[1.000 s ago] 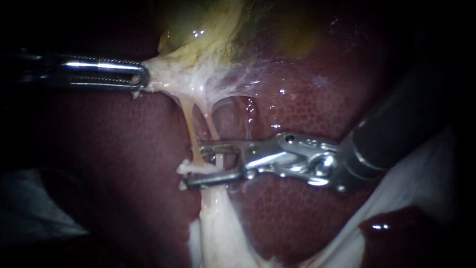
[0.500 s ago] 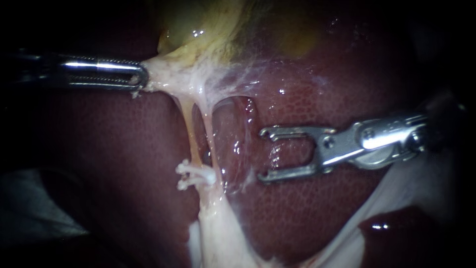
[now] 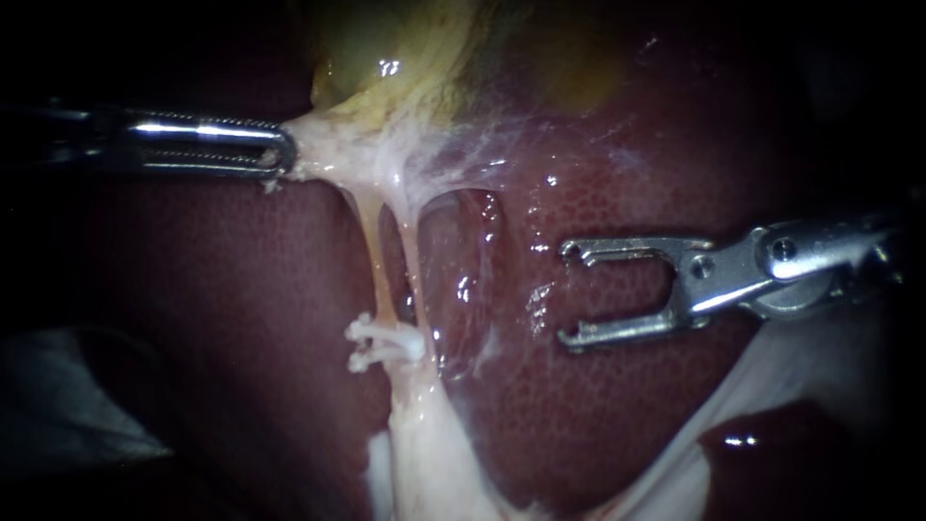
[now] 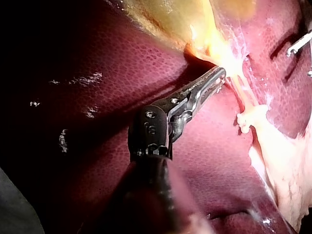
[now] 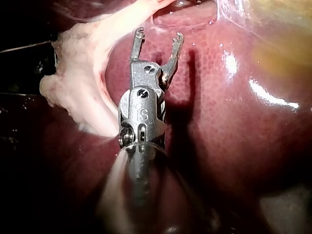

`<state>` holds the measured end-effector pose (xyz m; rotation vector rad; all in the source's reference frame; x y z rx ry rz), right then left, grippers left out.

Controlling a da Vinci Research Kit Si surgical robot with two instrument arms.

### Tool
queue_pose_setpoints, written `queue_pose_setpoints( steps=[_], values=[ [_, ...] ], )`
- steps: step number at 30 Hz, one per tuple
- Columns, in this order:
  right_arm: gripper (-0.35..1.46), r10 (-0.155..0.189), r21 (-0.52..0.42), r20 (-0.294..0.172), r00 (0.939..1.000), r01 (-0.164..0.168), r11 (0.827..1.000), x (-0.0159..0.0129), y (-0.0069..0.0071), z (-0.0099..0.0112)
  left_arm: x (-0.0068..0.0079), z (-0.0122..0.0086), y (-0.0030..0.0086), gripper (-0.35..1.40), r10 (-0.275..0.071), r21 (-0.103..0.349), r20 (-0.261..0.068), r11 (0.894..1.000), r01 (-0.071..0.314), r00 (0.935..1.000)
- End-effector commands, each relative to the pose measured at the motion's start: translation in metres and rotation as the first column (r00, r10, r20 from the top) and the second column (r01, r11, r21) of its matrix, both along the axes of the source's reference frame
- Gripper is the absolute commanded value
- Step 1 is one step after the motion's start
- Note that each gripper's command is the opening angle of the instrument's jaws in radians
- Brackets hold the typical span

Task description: Going back second clip left tube

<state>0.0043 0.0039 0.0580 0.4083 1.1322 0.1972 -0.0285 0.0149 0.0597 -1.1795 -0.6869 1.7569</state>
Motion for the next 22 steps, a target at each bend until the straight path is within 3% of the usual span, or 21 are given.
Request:
queue_pose_setpoints(
  steps=[1,10,22],
  values=[
    [0.5,0.0,0.0,0.0,1.0,0.0,1.0,0.0,0.0,0.0,-0.0004,0.0005,-0.0002,-0.35,-0.002,-0.005,-0.002,1.0,0.002,1.0],
    [0.5,-0.007,0.004,-0.006,1.0,0.007,1.0,-0.0002,0.0,0.0,-0.0031,0.0047,-0.0005,-0.35,0.011,-0.014,-0.001,1.0,-0.011,0.9999],
    [0.5,-0.021,0.011,-0.017,0.9996,0.021,1.0,-0.0002,-0.0002,-0.0002,-0.0033,0.0047,-0.0005,-0.35,0.015,-0.012,0.003,1.0,-0.015,0.9999]
  ],
)
